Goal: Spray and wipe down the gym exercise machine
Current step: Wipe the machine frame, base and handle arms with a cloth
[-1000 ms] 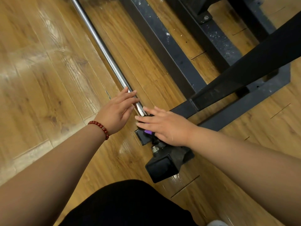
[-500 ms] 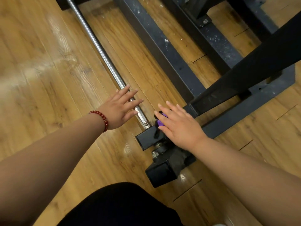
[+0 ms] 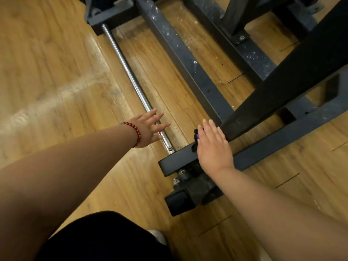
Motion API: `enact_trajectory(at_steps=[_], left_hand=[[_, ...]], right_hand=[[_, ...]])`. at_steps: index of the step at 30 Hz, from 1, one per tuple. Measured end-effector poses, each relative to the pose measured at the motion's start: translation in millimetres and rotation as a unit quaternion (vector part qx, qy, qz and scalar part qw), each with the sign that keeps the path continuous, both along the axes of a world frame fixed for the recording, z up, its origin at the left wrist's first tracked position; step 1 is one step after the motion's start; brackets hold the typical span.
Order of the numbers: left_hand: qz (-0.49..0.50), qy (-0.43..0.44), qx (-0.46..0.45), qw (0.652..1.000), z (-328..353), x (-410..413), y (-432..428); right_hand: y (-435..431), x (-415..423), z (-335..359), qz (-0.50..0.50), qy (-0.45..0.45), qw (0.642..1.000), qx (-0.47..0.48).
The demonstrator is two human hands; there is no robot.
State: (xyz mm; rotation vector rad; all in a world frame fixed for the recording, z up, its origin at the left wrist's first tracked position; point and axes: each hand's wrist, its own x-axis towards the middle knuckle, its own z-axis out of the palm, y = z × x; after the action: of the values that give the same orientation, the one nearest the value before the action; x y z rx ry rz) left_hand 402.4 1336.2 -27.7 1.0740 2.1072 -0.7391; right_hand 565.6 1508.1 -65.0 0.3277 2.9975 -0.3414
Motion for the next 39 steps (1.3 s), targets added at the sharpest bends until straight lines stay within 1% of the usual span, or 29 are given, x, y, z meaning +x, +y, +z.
enact_trajectory(at_steps=[4,7,9,14,16,19,22,24,26,27,30,32,33,34,36,39], left_hand=[[-0.085,0.019,-0.128,0.988,24.1,3.3,29.7],[-0.091,0.0,-0.152,0.984,28.6,1.4,37.3],[-0.092,-0.006,-0.136,0.986,24.7,-2.7,32.6],[-0.116,-0.02,-0.059,0.991,11.5,-15.7,10.2],[-0.116,-0.02,-0.003,0.993,4.2,-20.5,0.3],[-0.098,-0.031,0.081,0.991,-12.3,-24.8,-18.4],[-0.12,-0.03,0.2,0.972,-22.3,-39.3,-27.7],[-0.161,-0.031,0.24,0.957,-28.0,-52.9,-30.4],[-0.192,-0.028,0.262,0.945,-38.3,-70.4,-33.2],[-0.199,-0.03,0.272,0.941,-42.2,-78.7,-33.9],[-0.213,-0.025,0.322,0.922,-52.2,-102.9,-39.8],[-0.21,-0.023,0.37,0.905,-58.6,-115.1,-47.1],[-0.205,-0.026,0.395,0.895,-62.1,-120.1,-50.4],[-0.202,-0.03,0.415,0.887,-65.7,-123.6,-53.0],[-0.204,-0.034,0.446,0.871,-74.0,-128.1,-56.5],[-0.213,-0.045,0.478,0.851,-83.4,-133.3,-58.5]], right_hand=[[1.8,-1.5,0.0,0.002,-0.008,0.999,-0.04],[5.5,-1.6,1.1,0.023,-0.016,0.999,-0.045],[4.8,-1.9,1.4,0.027,-0.024,0.998,-0.044],[0.7,-2.4,-5.6,0.012,-0.005,0.999,-0.03],[-3.7,-4.3,-9.7,-0.006,0.018,1.0,-0.005],[-5.8,-8.6,-19.2,-0.007,0.03,0.999,-0.019],[-14.6,-11.2,-18.5,0.019,0.053,0.998,-0.034],[-27.4,-14.7,-14.3,0.032,0.071,0.995,-0.07],[-41.3,-25.7,-5.6,0.019,0.084,0.992,-0.088],[-47.8,-33.2,0.3,0.015,0.078,0.993,-0.087],[-75.0,-60.0,13.8,0.0,0.009,0.994,-0.107],[-95.1,-72.2,8.4,-0.007,-0.089,0.99,-0.111],[-104.1,-80.1,5.6,-0.021,-0.125,0.988,-0.092],[-111.4,-90.1,2.7,-0.043,-0.143,0.986,-0.079],[-120.8,-112.3,-3.6,-0.09,-0.142,0.983,-0.073],[-126.4,-119.6,-8.3,-0.103,-0.139,0.984,-0.05]])
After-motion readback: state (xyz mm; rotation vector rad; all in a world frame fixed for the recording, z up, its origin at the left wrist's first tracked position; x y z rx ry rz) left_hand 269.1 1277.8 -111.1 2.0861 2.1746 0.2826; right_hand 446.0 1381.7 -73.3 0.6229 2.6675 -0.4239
